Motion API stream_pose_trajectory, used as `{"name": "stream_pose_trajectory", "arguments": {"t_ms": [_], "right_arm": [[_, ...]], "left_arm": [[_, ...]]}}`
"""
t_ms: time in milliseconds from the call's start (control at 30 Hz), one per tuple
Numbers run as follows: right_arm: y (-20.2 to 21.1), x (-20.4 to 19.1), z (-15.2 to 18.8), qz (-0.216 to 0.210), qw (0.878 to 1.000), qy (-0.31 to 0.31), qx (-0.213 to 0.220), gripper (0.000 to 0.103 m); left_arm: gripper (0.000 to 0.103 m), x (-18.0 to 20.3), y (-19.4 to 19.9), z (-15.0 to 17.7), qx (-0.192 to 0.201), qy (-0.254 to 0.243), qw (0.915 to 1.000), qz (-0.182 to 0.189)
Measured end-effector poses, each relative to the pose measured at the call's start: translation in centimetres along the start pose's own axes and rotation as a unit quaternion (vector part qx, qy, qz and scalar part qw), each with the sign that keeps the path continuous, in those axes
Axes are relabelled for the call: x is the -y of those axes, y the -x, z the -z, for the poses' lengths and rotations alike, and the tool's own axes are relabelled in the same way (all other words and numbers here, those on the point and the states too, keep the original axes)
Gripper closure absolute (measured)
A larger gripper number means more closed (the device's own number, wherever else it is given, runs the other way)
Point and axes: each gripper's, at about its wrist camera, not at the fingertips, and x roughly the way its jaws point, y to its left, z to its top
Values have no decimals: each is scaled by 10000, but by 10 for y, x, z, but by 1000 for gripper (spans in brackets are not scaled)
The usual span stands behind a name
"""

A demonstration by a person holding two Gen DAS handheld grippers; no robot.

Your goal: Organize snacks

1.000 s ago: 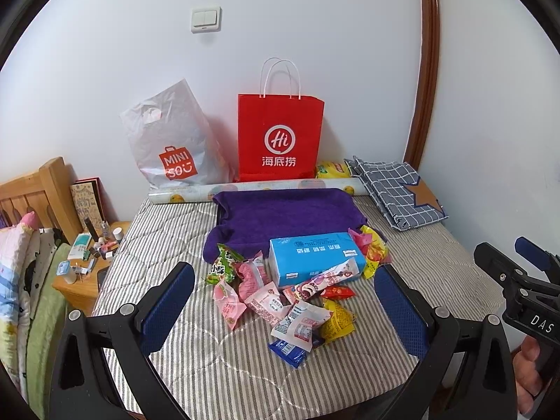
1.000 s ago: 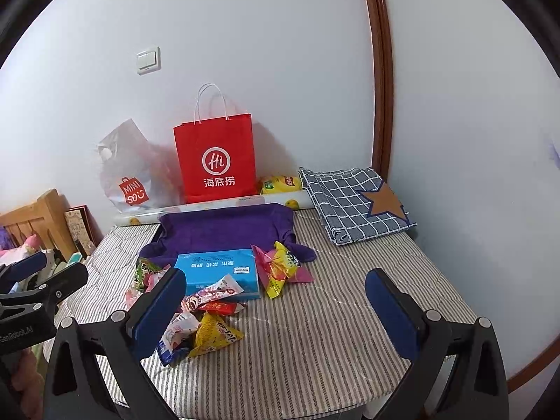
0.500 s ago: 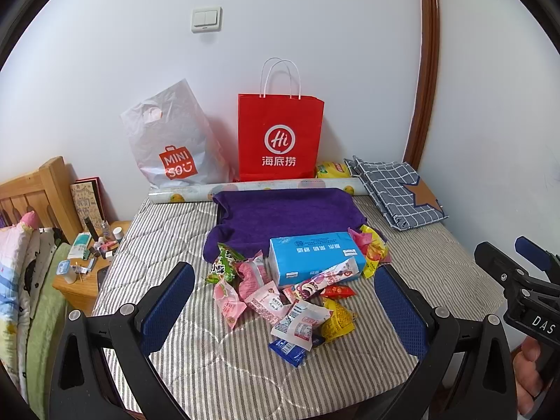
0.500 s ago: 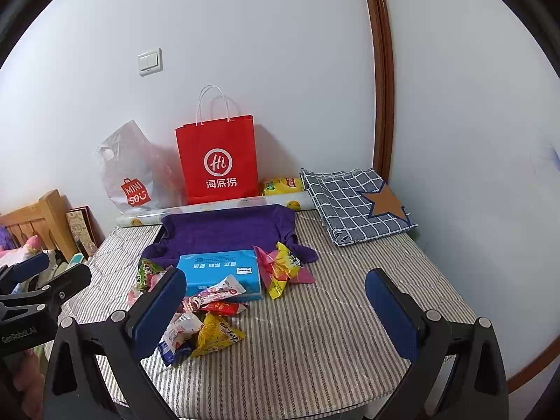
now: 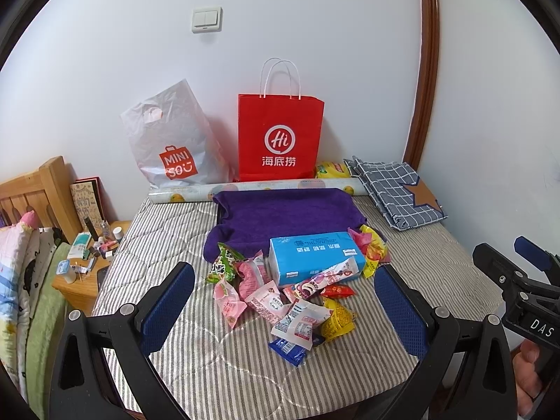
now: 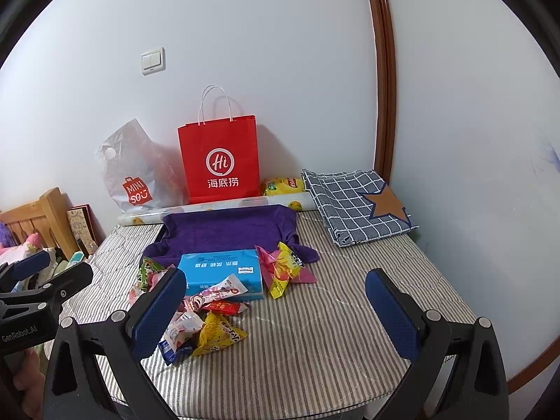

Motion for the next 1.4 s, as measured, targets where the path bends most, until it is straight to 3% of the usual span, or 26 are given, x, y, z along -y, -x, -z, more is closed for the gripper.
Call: {"name": "stream_pose_trajectory", "arguments": {"t_ms": [833,1167,1400], "right_arm": [[-5,-6,7,-157,9999,19,31,0],[-35,-8,16,-175,9997,66,-149,0],[-81,-4,30,-221,9984,94,-509,0]], "left_arm": [[1,-8,-3,-1,22,-13,10000,-35],[1,-28,-34,0,-112,108,9999,33],[1,-51,-78,4,-514,310,9981,-150]]}}
